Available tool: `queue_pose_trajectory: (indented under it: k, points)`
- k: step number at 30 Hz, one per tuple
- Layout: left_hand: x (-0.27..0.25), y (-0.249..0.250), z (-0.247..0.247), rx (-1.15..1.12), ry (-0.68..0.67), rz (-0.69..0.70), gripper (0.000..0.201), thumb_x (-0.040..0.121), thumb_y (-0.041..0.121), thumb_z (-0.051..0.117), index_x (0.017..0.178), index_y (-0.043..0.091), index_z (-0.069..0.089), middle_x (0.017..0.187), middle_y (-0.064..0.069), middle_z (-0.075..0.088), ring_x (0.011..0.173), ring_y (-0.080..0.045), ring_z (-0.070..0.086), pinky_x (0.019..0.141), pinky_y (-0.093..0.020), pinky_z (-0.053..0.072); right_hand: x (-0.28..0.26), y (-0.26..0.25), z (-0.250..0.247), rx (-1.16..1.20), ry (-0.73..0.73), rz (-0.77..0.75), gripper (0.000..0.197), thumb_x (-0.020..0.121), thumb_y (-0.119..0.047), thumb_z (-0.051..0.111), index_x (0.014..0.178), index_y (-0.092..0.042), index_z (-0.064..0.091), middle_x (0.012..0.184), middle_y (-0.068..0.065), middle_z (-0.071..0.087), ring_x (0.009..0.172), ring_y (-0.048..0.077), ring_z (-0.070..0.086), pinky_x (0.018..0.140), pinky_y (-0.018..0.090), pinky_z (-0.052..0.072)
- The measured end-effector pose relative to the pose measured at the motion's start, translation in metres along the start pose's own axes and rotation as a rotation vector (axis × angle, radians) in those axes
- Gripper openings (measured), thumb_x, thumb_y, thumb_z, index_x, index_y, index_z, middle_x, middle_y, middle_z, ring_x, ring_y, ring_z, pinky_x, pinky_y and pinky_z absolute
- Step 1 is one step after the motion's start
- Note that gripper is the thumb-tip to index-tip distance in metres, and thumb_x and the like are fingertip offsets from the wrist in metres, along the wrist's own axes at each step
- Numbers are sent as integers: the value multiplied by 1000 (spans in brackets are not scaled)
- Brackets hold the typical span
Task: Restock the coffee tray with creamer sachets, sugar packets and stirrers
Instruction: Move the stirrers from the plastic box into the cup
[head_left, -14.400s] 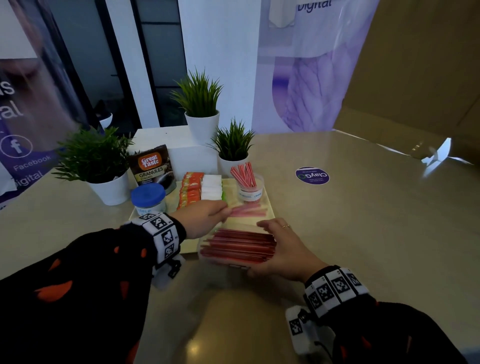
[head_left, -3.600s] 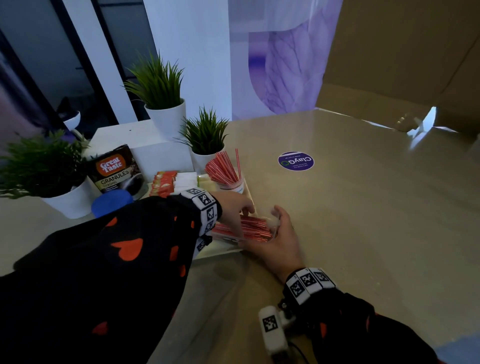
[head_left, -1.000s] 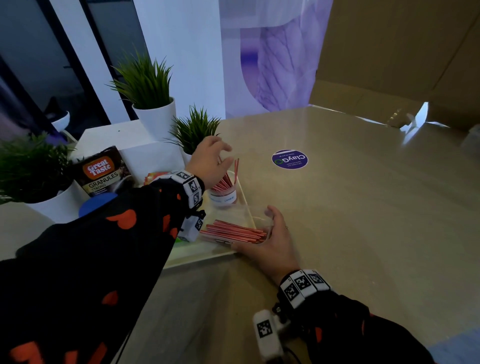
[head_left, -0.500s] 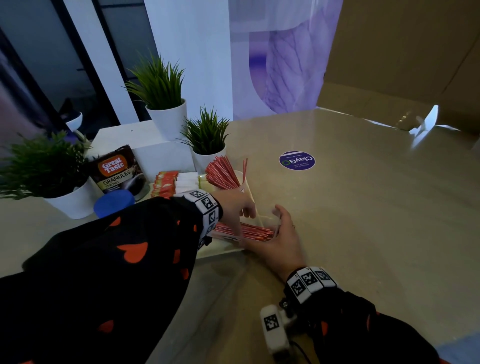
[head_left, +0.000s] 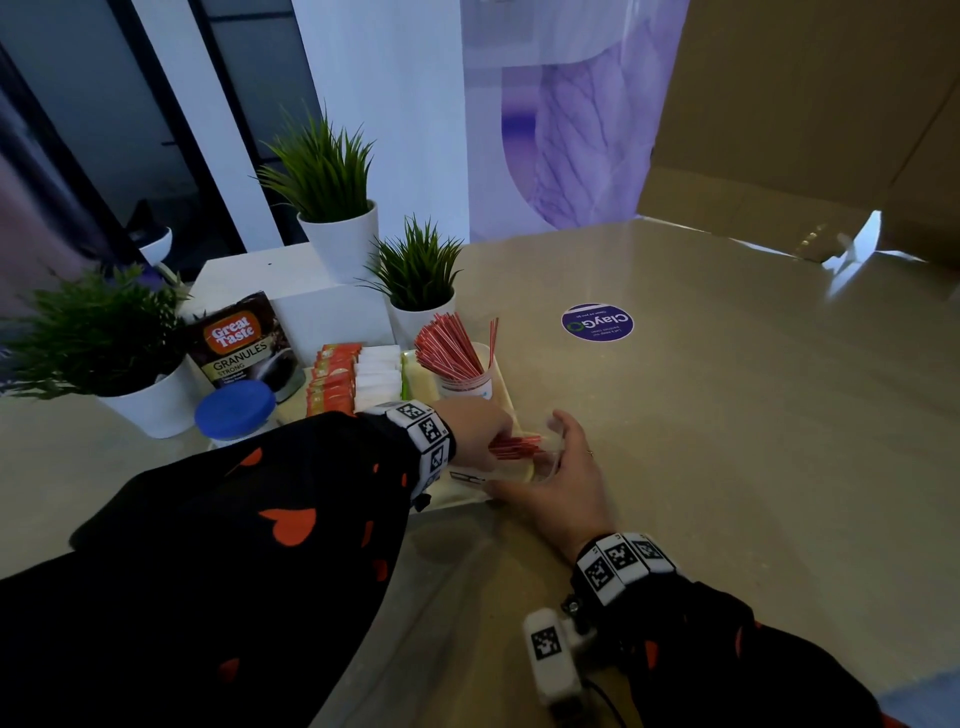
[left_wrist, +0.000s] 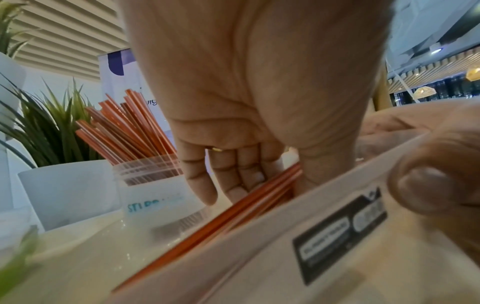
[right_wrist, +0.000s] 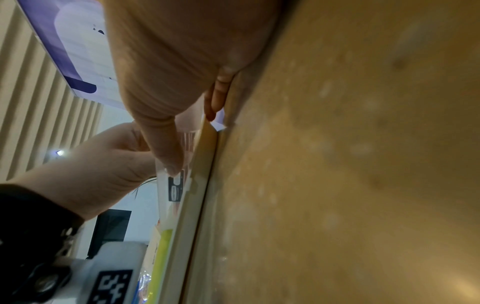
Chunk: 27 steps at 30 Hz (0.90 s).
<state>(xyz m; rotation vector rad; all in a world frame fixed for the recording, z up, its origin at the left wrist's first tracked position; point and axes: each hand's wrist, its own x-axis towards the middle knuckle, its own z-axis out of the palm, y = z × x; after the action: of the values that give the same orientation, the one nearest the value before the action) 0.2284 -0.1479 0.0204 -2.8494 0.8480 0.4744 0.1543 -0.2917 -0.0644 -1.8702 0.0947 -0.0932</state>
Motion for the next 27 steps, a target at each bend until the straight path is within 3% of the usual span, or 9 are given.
queue_pose_trajectory:
  k: [5,9,13,15,16,19,21,23,27]
  points:
    - [2,-1,7,-16,-21,-3,21,95,32,56,108,16,59,105,-5,63,89,-23,60,80,-36,52,-1,-3,-1,7,-6,7,126,49,-44,97,153,-38,25,154,-13,41,120,14,57,100,38,54]
    - [0,1,7,-191,50,-35,14,100,25,47,110,15,50,92,-3,60,84,-24,59,70,-32,44,-1,-2,0,7,0,7,129,43,-50,95,151,-40,25,152,-14,43,115,14,59,97,43,56]
    - [-1,-2,1,-328,98,-61,17,103,22,38,120,18,42,97,-11,63,88,-28,63,79,-40,53,0,-1,1,15,2,4,128,46,-43,98,152,-39,26,153,-16,42,112,11,59,96,39,55]
    - [-3,-2,-7,-449,136,-53,17,105,23,38,121,20,43,101,-8,63,90,-22,63,82,-38,53,1,0,1,1,1,4,129,47,-43,98,152,-38,25,153,-15,41,112,12,58,97,39,55]
    - [-5,-1,-11,-517,163,-46,17,105,24,39,121,22,45,101,-5,63,87,-18,62,77,-33,52,1,0,1,-3,3,2,129,47,-44,98,152,-38,24,154,-15,41,113,12,58,97,39,54]
    - [-7,-2,-28,-670,284,-33,15,106,25,41,115,22,53,99,-2,66,75,-14,60,61,-23,46,1,2,2,-2,8,-5,129,48,-45,98,153,-37,25,153,-14,41,114,12,57,97,36,54]
    - [-7,-6,-40,-773,396,-24,14,106,23,43,112,18,54,98,-4,69,87,-21,66,75,-29,52,1,2,2,8,7,-5,129,48,-43,99,153,-36,25,152,-15,41,112,10,56,96,34,53]
    - [-7,-11,-53,-928,514,-28,14,105,19,43,110,14,55,93,-4,69,91,-18,67,90,-35,51,1,3,1,10,5,-8,130,47,-45,99,153,-36,25,152,-15,42,114,10,56,97,34,53]
    - [-3,-26,-81,-1192,789,-118,17,106,17,42,114,11,56,90,-3,65,93,-17,67,87,-31,50,0,4,2,20,6,1,133,42,-51,97,153,-39,25,153,-14,42,124,16,54,103,42,53]
